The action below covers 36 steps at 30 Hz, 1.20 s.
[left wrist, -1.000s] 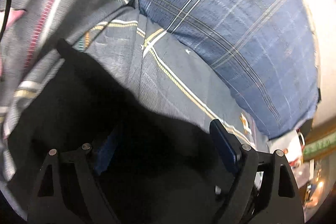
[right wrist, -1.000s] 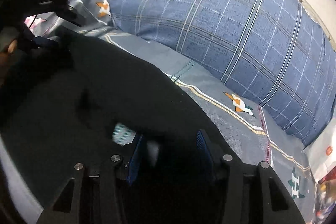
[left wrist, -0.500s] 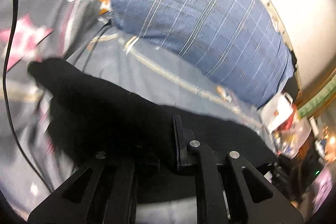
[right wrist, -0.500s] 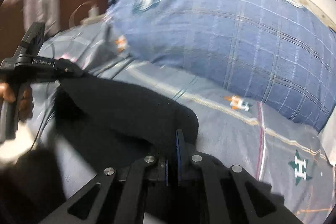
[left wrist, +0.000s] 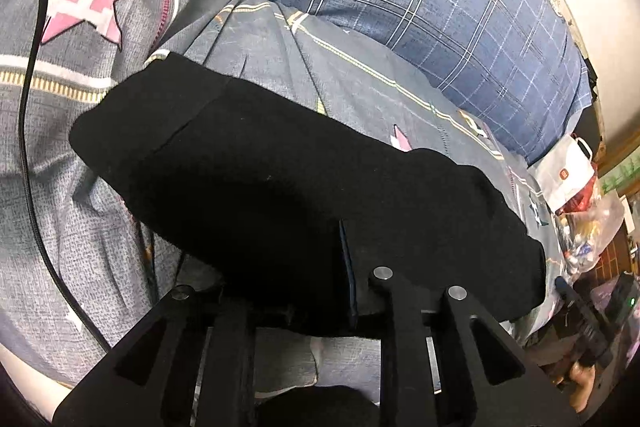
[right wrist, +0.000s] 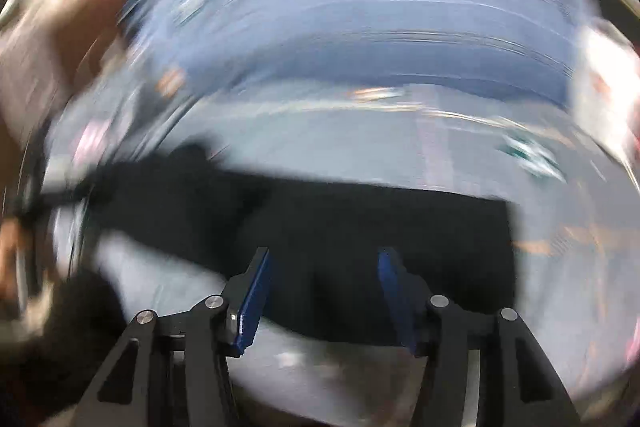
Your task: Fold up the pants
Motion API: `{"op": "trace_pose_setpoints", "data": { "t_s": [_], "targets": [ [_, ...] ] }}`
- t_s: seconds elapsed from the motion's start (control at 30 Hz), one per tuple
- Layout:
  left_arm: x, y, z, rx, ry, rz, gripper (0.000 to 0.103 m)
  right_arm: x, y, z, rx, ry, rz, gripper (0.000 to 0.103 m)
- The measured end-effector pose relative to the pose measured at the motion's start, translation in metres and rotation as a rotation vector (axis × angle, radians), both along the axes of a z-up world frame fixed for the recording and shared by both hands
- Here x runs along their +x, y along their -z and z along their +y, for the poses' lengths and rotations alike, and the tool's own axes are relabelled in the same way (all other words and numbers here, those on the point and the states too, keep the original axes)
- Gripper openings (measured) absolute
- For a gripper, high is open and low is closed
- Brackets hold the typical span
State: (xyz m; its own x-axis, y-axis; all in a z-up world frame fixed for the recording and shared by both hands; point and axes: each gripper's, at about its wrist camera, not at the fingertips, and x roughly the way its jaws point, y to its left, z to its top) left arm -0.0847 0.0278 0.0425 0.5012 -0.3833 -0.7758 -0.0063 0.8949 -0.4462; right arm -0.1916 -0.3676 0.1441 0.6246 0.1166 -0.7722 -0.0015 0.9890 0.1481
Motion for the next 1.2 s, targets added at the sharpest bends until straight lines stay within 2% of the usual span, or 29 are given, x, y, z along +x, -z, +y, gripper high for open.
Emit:
{"op": "trace_pose_setpoints", "data": {
  "t_s": [0.07, 0.1, 0.13, 0.17, 0.27, 0.33, 0.37, 0.4, 0.43, 0.53, 0.63, 0.7, 0.77, 0.87, 0.9, 0.93, 1.0, 1.07, 1.13, 1.2],
  "targets": [
    [0.002, 0.004, -0.002, 0.001, -0.002, 0.002, 0.018, -0.002, 0.003, -0.043, 0.149, 0.176, -0.017, 0.053],
    [0.002, 0.005, -0.002, 0.002, -0.001, 0.003, 0.018, 0.000, 0.005, -0.054, 0.189, 0.211, -0.019, 0.053],
    [0.003, 0.005, -0.003, 0.004, -0.002, 0.002, 0.018, 0.004, 0.010, -0.061, 0.189, 0.234, -0.014, 0.053],
    [0.002, 0.005, -0.003, 0.004, -0.001, 0.002, 0.018, 0.011, 0.016, -0.063, 0.136, 0.265, 0.005, 0.053],
    [0.003, 0.006, -0.002, 0.003, 0.000, 0.007, 0.018, 0.022, 0.032, -0.059, 0.107, 0.258, 0.020, 0.053],
    [0.003, 0.007, -0.003, 0.007, 0.002, 0.008, 0.018, 0.032, 0.044, -0.055, 0.067, 0.253, 0.062, 0.041],
    [0.004, 0.007, -0.004, 0.013, 0.001, 0.008, 0.018, 0.034, 0.048, -0.050, 0.035, 0.258, 0.063, 0.031],
    [0.004, 0.007, -0.004, 0.018, 0.001, 0.007, 0.018, 0.032, 0.047, -0.051, 0.039, 0.243, 0.036, 0.012],
    [0.005, 0.006, -0.005, 0.020, 0.002, 0.005, 0.018, 0.032, 0.047, -0.049, 0.045, 0.231, 0.041, 0.008],
    [0.008, -0.007, -0.007, -0.012, -0.002, -0.037, 0.018, 0.031, 0.023, -0.047, 0.013, 0.203, -0.007, 0.008],
    [0.010, -0.015, -0.010, -0.032, -0.003, -0.078, 0.018, 0.024, -0.008, -0.057, -0.066, 0.235, -0.077, 0.007],
    [0.013, -0.008, -0.019, -0.002, 0.018, -0.065, 0.018, 0.022, -0.016, -0.062, -0.137, 0.262, -0.079, 0.007],
    [0.017, 0.010, -0.031, 0.064, 0.058, -0.012, 0.018, 0.031, -0.003, -0.068, -0.183, 0.281, -0.042, 0.007],
    [0.015, 0.010, -0.026, 0.040, 0.059, -0.001, 0.018, 0.046, 0.038, -0.069, -0.191, 0.285, 0.085, 0.007],
    [0.015, 0.007, -0.022, 0.030, 0.066, 0.019, 0.018, 0.046, 0.043, -0.067, -0.203, 0.290, 0.096, 0.007],
    [0.014, 0.004, -0.017, 0.017, 0.072, 0.038, 0.018, 0.042, 0.039, -0.065, -0.216, 0.303, 0.062, 0.007],
    [0.009, -0.005, -0.001, -0.008, 0.074, 0.064, 0.018, 0.039, 0.028, -0.064, -0.206, 0.328, 0.068, 0.012],
    [-0.001, -0.018, 0.014, -0.001, 0.064, 0.036, 0.018, 0.034, 0.010, -0.060, -0.168, 0.340, 0.035, 0.013],
    [-0.013, -0.030, 0.031, 0.010, 0.045, 0.003, 0.018, 0.035, -0.006, -0.045, -0.114, 0.272, -0.009, 0.018],
    [-0.021, -0.035, 0.048, 0.051, 0.007, -0.014, 0.018, 0.038, -0.019, -0.015, -0.055, 0.138, -0.041, 0.029]
  ]
}}
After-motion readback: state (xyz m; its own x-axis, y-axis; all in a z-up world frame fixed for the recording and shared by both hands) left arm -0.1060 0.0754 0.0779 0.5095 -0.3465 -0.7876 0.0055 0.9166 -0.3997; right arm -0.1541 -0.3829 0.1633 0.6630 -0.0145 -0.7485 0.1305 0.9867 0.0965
